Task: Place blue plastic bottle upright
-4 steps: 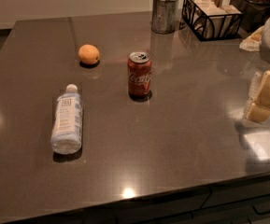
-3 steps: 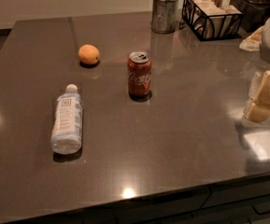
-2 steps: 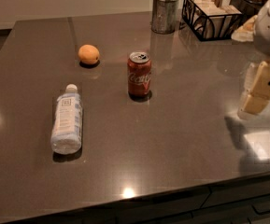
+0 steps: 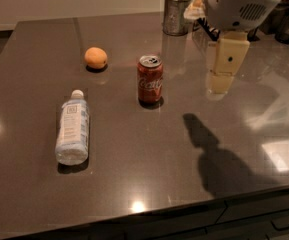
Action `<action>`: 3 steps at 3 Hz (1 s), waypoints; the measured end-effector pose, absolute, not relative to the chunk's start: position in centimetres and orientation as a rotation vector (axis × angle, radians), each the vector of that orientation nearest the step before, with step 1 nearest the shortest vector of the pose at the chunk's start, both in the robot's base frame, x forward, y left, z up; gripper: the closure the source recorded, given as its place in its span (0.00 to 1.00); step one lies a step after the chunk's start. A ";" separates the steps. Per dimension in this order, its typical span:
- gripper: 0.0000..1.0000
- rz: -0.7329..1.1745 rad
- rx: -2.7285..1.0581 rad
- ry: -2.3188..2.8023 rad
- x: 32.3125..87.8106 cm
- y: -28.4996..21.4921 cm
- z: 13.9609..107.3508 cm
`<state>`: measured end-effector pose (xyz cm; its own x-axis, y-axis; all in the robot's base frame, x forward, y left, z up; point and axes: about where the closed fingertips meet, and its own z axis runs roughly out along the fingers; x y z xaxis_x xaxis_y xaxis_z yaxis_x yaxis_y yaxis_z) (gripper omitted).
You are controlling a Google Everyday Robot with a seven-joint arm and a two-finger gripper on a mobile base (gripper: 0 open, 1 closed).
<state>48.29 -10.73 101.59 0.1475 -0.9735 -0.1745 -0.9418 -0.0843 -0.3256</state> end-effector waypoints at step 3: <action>0.00 -0.120 -2.584 1.210 53.0 4.5 98.6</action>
Offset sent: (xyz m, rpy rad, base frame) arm 0.0589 0.1615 -0.0378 -0.1976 0.0416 0.6272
